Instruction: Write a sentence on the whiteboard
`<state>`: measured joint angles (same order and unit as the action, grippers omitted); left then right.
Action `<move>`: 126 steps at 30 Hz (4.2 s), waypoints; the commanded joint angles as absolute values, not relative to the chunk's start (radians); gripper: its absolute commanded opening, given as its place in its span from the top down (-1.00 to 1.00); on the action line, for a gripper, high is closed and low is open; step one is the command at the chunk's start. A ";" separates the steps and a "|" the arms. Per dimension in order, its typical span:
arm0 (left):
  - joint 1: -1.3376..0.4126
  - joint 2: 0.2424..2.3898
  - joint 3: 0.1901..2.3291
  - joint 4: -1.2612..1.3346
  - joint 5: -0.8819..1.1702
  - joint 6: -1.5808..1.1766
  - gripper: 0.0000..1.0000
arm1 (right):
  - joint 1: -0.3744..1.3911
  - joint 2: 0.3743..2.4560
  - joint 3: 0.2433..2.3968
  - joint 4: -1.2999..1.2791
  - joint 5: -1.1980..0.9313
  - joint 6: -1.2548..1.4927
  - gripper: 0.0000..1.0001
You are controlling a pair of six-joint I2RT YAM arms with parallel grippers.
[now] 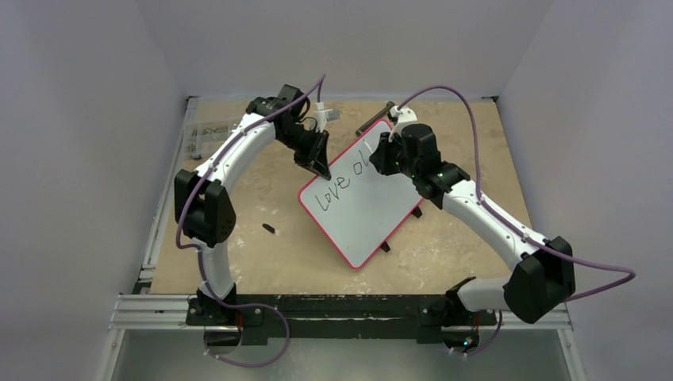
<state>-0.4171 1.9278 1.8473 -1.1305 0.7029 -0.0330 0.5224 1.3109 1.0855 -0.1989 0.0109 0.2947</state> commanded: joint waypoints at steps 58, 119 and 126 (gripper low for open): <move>-0.410 1.881 1.844 -1.117 0.563 0.015 1.00 | 0.475 1.301 0.949 -0.143 -0.008 0.294 1.00; -0.408 1.864 1.841 -1.074 0.569 -0.040 -0.04 | 0.475 1.036 0.937 -0.231 -0.137 0.298 1.00; -0.401 1.838 1.842 -1.059 0.592 -0.049 -0.24 | 0.475 1.010 0.936 -0.222 -0.148 0.289 1.00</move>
